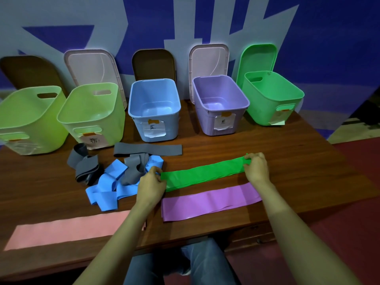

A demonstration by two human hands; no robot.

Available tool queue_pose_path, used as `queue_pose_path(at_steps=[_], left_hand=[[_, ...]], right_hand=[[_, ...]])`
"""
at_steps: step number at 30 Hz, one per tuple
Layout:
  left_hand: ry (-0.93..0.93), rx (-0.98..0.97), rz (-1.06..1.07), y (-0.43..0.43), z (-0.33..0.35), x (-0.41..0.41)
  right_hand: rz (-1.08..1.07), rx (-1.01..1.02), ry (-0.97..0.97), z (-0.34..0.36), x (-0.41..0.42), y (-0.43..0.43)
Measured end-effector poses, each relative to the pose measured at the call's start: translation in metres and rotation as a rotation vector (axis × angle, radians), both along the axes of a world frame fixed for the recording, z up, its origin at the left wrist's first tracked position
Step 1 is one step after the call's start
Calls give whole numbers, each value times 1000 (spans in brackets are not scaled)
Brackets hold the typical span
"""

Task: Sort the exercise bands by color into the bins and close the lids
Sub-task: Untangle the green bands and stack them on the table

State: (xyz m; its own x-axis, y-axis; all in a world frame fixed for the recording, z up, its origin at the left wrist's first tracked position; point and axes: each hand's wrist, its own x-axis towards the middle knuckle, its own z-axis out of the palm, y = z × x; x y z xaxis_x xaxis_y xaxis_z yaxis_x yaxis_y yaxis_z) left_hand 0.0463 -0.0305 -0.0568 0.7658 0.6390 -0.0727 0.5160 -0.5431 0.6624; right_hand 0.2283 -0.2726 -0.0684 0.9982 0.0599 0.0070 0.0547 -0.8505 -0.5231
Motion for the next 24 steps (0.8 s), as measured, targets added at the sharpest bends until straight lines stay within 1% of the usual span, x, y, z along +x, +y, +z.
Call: queue_pose_path(at_steps=[9,16,20,24], left_hand=[[22,12,-27,1,-1,1],[-2,28,-46,-1,-4,0],[22,161,-71,-6,-3,-1],[25,287,-132,-9,-3,0]], right_hand=[[-8,-62,29,2,-1,4],[17,-244,-19,9,-6,7],[22,-297,-56,12,-13,8],[22,-297,-82,12,-21,11]])
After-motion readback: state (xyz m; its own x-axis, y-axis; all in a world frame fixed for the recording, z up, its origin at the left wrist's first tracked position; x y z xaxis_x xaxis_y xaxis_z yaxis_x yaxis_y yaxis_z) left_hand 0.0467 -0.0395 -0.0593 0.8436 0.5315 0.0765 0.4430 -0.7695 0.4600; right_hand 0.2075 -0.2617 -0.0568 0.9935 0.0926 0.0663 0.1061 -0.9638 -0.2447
